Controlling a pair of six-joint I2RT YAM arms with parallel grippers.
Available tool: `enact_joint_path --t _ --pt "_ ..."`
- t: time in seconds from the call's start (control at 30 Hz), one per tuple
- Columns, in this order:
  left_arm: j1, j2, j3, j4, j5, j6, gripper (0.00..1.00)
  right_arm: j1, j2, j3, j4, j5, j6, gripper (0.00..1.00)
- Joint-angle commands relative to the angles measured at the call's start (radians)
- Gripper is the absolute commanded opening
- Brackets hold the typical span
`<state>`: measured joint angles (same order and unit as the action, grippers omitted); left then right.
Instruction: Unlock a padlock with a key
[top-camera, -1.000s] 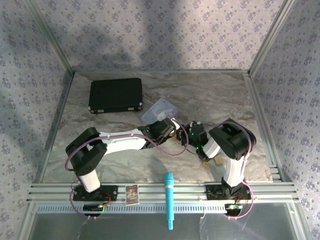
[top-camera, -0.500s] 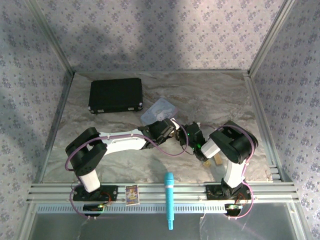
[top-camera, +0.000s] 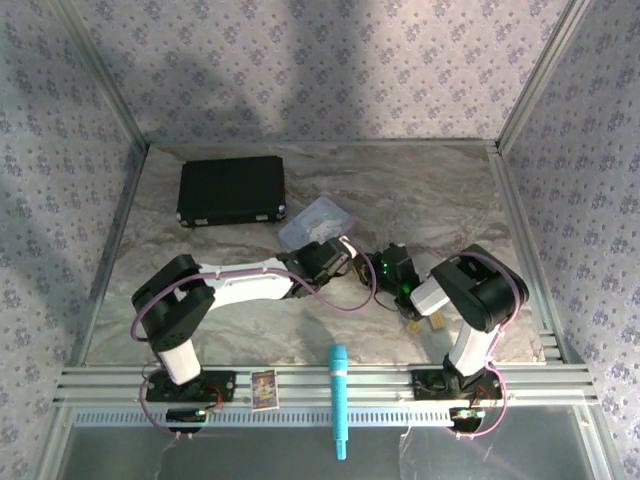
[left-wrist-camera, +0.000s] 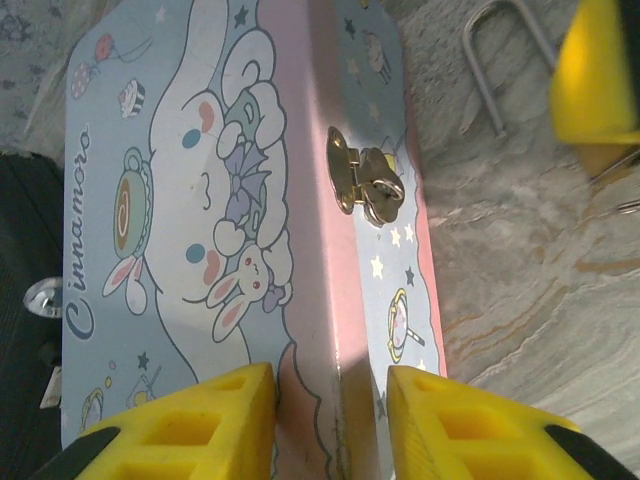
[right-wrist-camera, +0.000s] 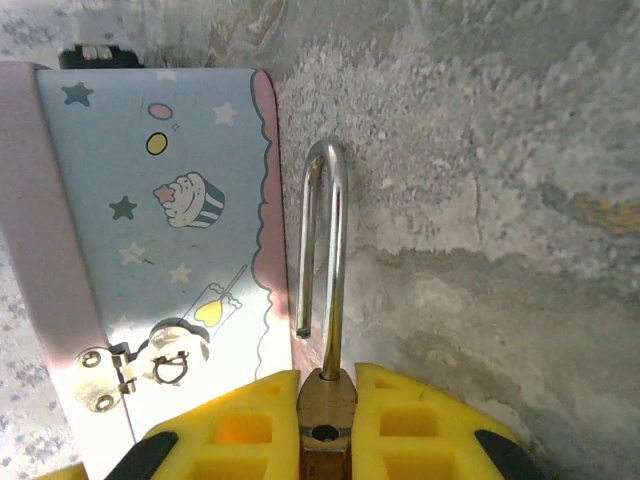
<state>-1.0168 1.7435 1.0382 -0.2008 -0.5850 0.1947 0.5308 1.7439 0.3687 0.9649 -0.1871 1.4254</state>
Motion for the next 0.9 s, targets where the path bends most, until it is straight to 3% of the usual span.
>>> enact_joint_path --t 0.0,0.33,0.57,0.77,0.87 --pt "0.020 0.088 -0.058 -0.303 0.014 -0.049 0.39 -0.043 -0.005 -0.023 -0.261 -0.089 -0.126 0.00" --pt "0.029 0.021 -0.014 -0.259 -0.152 -0.149 0.67 -0.110 -0.139 0.221 -1.047 -0.159 -0.617 0.00" --pt "0.058 -0.035 -0.062 -0.241 -0.218 -0.246 0.78 -0.170 -0.135 0.271 -1.257 -0.210 -0.788 0.05" --pt "0.088 -0.083 -0.103 -0.246 -0.236 -0.293 0.82 -0.193 -0.178 0.300 -1.391 -0.164 -0.884 0.11" --pt "0.095 -0.113 -0.121 -0.226 -0.221 -0.288 0.83 -0.195 -0.191 0.320 -1.425 -0.137 -0.908 0.20"
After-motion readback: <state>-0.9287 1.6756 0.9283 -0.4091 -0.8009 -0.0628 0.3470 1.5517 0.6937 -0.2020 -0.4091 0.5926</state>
